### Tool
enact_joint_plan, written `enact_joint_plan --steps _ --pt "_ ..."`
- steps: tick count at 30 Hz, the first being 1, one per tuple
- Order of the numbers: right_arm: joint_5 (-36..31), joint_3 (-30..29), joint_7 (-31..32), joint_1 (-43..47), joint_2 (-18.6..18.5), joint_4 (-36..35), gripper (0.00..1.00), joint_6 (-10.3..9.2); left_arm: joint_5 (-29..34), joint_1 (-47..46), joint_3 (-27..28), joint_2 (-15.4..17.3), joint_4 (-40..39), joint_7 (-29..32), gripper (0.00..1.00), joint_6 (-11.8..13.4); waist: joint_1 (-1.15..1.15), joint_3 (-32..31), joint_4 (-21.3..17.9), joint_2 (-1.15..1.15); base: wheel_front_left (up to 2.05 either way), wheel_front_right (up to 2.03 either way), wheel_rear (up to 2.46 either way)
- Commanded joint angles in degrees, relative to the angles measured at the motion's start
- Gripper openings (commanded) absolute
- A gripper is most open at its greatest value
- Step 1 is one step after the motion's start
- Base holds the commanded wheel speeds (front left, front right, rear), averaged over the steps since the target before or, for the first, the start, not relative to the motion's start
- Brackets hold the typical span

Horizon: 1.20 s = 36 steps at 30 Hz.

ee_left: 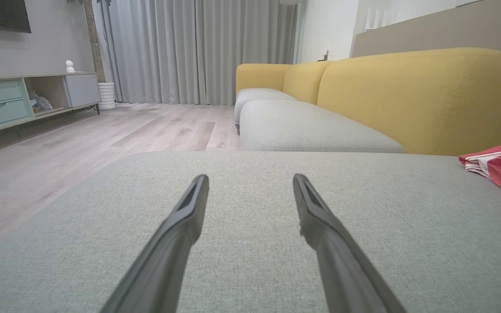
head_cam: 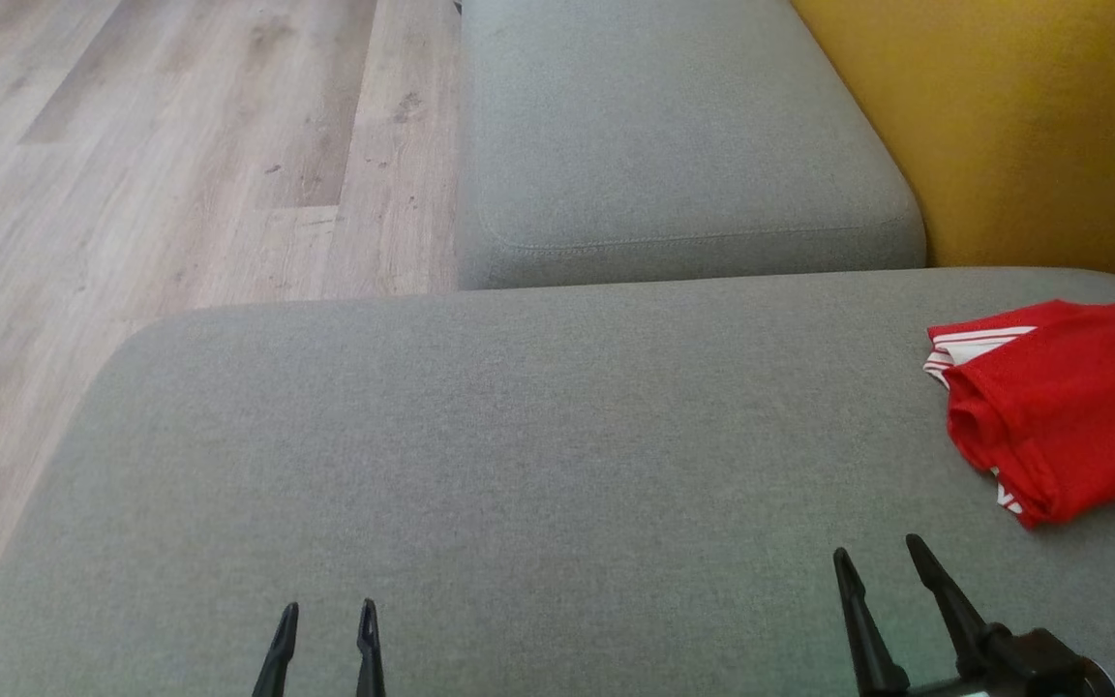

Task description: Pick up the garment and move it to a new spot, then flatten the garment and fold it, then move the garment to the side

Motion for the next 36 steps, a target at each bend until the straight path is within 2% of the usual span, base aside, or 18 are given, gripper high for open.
enact_joint_plan --steps 1,4,5,9,36 --pt "0.1 0.9 -0.6 -2.1 -0.1 -2.2 1.0 -0.04 0.7 -2.4 1.7 -0.4 -1.9 -0.4 1.0 -0.1 0.0 0.1 -0.1 0.0 0.0 0.0 0.0" --pt "0.2 0.8 -0.6 -2.1 0.0 -2.0 1.0 -0.04 1.0 -2.5 1.7 -0.4 -1.6 -0.4 1.0 0.0 0.0 0.1 -0.1 0.0 0.0 0.0 0.0" --pt "0.1 -0.1 0.0 0.0 0.2 0.0 0.0 0.0 0.5 0.0 0.0 0.0 0.2 0.0 0.0 0.0 0.0 0.1 -0.1 0.0 0.0 0.0 0.0" --pt "0.2 0.1 0.1 0.5 0.2 2.8 0.0 0.0 0.4 0.8 -0.2 0.0 2.8 0.0 0.0 0.0 0.0 0.1 -0.1 0.0 0.0 0.0 0.0" --pt "19.3 -2.3 4.1 -3.9 0.0 3.3 0.0 -0.01 -17.9 -3.8 3.7 0.2 3.1 4.3 0.0 -2.9 0.0 2.7 -0.2 0.0 0.0 0.0 0.0"
